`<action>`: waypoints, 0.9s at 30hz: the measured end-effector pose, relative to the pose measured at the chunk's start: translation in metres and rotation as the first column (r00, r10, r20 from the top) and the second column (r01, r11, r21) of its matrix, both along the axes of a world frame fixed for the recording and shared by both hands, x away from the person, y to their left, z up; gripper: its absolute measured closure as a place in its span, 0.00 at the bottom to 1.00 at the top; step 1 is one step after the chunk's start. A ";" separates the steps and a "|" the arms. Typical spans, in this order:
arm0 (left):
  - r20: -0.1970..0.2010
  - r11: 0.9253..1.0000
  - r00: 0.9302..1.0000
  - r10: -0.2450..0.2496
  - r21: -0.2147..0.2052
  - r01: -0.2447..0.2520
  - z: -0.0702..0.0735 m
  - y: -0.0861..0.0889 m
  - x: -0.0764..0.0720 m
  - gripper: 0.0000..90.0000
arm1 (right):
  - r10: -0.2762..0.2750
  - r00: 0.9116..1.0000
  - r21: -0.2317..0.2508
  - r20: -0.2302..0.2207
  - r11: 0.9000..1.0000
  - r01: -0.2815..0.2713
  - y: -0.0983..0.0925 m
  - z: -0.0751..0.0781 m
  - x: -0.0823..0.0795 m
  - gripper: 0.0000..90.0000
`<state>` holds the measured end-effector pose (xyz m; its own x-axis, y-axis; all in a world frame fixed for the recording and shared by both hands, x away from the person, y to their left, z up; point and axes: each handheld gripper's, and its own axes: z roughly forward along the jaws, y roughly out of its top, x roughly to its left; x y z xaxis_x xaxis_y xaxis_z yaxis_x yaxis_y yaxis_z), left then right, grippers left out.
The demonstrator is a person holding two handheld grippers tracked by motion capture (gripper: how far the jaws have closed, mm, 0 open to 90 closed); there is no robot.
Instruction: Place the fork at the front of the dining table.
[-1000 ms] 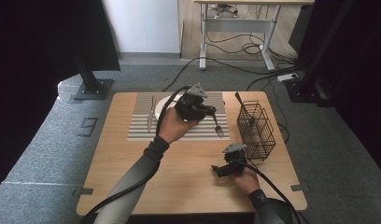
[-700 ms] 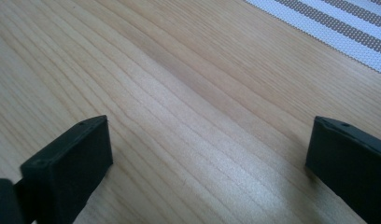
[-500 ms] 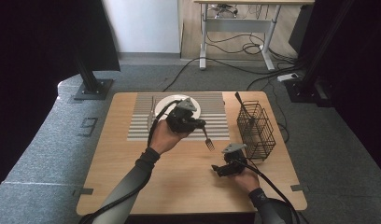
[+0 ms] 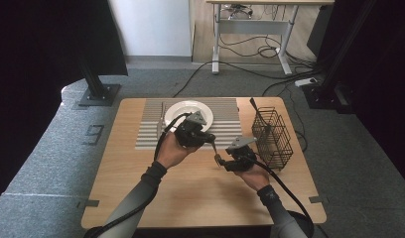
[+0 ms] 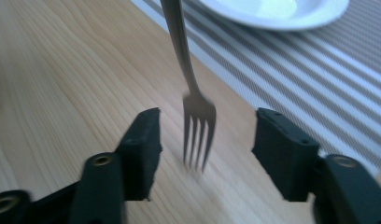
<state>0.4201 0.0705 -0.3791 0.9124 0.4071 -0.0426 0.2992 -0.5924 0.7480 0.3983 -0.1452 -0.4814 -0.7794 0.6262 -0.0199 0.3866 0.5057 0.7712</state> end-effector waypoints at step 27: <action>0.080 0.998 0.997 0.009 -0.056 -0.005 0.002 -0.007 -0.007 0.66 | 0.045 0.997 -0.026 0.055 0.999 -0.044 0.025 0.014 -0.003 0.94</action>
